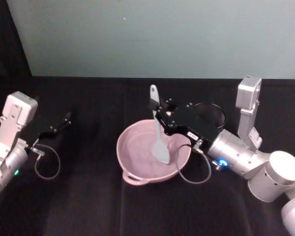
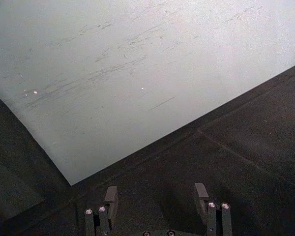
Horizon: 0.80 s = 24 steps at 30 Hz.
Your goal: Use the one hand to pick up the spoon and stir the clear water in the bowl.
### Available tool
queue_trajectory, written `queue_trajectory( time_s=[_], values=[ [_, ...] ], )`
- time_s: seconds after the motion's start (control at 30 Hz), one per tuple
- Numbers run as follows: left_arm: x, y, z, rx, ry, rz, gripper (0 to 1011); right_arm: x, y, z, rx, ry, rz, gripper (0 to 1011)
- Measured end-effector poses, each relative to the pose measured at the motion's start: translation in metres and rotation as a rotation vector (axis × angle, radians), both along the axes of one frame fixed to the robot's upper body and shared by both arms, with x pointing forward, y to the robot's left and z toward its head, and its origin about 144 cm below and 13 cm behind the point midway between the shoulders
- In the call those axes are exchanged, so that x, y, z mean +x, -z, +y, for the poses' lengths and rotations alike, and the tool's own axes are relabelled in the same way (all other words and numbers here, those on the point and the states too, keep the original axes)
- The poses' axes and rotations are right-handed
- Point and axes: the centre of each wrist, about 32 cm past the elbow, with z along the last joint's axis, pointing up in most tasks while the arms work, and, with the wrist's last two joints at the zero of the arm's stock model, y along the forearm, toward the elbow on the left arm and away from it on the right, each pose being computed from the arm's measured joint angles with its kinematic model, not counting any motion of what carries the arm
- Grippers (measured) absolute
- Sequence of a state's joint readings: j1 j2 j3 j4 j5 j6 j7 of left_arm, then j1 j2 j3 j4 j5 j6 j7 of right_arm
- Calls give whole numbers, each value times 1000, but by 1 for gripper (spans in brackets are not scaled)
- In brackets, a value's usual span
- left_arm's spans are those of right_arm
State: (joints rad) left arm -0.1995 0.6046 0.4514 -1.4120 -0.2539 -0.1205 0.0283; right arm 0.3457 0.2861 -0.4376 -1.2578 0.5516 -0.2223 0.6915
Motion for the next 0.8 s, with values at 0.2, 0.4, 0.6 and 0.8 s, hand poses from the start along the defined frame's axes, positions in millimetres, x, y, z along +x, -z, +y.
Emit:
queue_trajectory(
  time_s=[0.2, 0.4, 0.6, 0.8],
  values=[
    [0, 0, 0, 0, 0, 0, 1011, 1, 0, 22, 24, -44, -3, 122],
    [0, 0, 0, 0, 0, 0, 1011, 17, 7, 42, 22, -39, -31, 123],
    [0, 0, 0, 0, 0, 0, 1011, 34, 16, 50, 18, 45, -89, 122],
    [0, 0, 0, 0, 0, 0, 1011, 46, 19, 43, 4, 143, -155, 122]
  ],
)
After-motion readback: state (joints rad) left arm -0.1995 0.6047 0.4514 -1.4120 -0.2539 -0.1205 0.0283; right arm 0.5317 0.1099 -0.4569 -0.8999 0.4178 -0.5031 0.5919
